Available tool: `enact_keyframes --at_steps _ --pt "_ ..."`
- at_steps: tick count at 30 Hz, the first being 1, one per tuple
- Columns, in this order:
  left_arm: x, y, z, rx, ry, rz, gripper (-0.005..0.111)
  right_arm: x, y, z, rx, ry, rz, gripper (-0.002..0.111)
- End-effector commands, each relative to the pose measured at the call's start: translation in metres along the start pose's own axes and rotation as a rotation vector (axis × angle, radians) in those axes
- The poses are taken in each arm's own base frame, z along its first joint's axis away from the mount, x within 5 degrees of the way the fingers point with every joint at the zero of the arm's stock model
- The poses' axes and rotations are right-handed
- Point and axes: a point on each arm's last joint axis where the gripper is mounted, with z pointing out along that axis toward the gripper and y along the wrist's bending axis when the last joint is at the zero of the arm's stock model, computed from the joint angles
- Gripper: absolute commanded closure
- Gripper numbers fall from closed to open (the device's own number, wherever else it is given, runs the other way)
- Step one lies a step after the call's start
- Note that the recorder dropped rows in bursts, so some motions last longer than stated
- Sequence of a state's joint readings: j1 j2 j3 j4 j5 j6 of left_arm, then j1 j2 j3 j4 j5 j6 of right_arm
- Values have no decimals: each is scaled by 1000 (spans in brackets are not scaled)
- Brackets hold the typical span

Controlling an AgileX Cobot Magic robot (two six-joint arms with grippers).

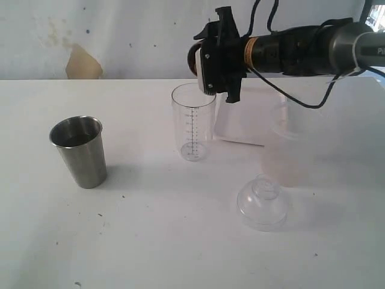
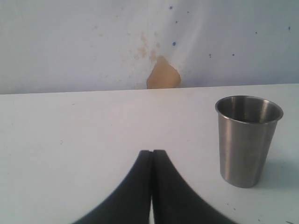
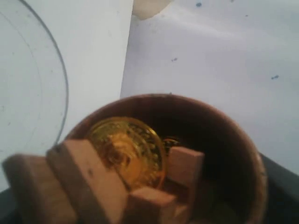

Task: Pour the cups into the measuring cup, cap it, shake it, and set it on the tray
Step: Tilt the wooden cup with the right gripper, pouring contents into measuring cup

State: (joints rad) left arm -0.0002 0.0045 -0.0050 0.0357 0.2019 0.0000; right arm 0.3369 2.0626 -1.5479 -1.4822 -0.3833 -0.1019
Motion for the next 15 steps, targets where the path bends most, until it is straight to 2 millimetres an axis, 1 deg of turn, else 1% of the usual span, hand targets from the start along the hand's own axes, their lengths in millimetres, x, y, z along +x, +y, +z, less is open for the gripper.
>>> enact_keyframes --at_steps 1,6,15 --pt "1 0 0 5 -8 -4 107 -11 -5 -1 1 -2 -68 108" --pt "1 0 0 5 -8 -4 107 -12 -4 1 -11 64 -139 108" --pt "1 0 0 5 -8 -4 107 -12 -4 1 -11 58 -167 108"
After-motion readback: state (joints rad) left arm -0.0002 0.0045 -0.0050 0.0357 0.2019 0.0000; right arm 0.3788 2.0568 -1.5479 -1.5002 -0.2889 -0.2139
